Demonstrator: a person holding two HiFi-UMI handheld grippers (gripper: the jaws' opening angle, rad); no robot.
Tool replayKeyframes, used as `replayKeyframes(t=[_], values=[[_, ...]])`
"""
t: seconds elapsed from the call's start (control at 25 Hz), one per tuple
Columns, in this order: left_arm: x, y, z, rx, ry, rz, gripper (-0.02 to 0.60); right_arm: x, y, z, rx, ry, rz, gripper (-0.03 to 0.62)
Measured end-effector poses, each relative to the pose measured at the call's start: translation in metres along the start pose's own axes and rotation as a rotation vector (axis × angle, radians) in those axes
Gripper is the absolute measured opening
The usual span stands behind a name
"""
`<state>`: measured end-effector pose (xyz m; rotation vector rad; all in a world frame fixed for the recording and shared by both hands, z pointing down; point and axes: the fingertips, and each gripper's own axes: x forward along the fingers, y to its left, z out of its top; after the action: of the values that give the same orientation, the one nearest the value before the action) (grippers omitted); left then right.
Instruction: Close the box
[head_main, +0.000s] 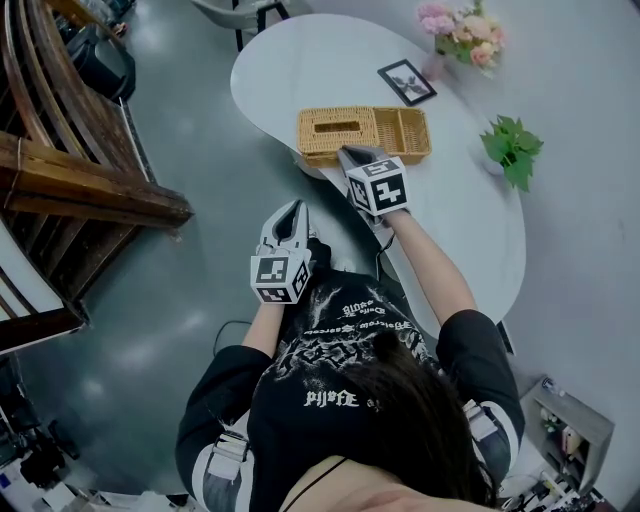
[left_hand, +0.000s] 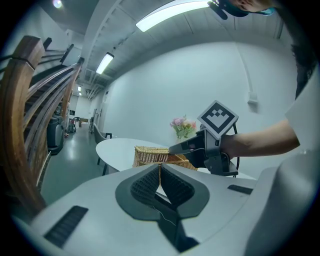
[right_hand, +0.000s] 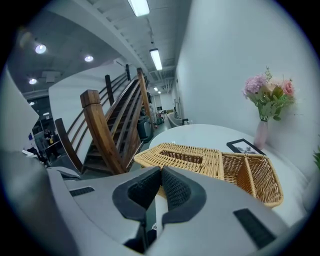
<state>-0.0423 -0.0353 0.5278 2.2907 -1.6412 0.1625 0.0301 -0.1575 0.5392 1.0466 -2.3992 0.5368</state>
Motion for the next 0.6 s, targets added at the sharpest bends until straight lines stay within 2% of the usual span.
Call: replayKeyframes(t=[0.28, 0.6], values=[[0.002, 0.002, -0.001, -0.002, 0.005, 0.004, 0.028, 0.005, 0.002, -0.011, -0.057, -0.026, -0.017, 0.038], [0.006, 0.004, 0.002, 0.001, 0.0, 0.006, 0.028, 0.01, -0.002, -0.024, -0.038, -0.024, -0.04, 0.038]])
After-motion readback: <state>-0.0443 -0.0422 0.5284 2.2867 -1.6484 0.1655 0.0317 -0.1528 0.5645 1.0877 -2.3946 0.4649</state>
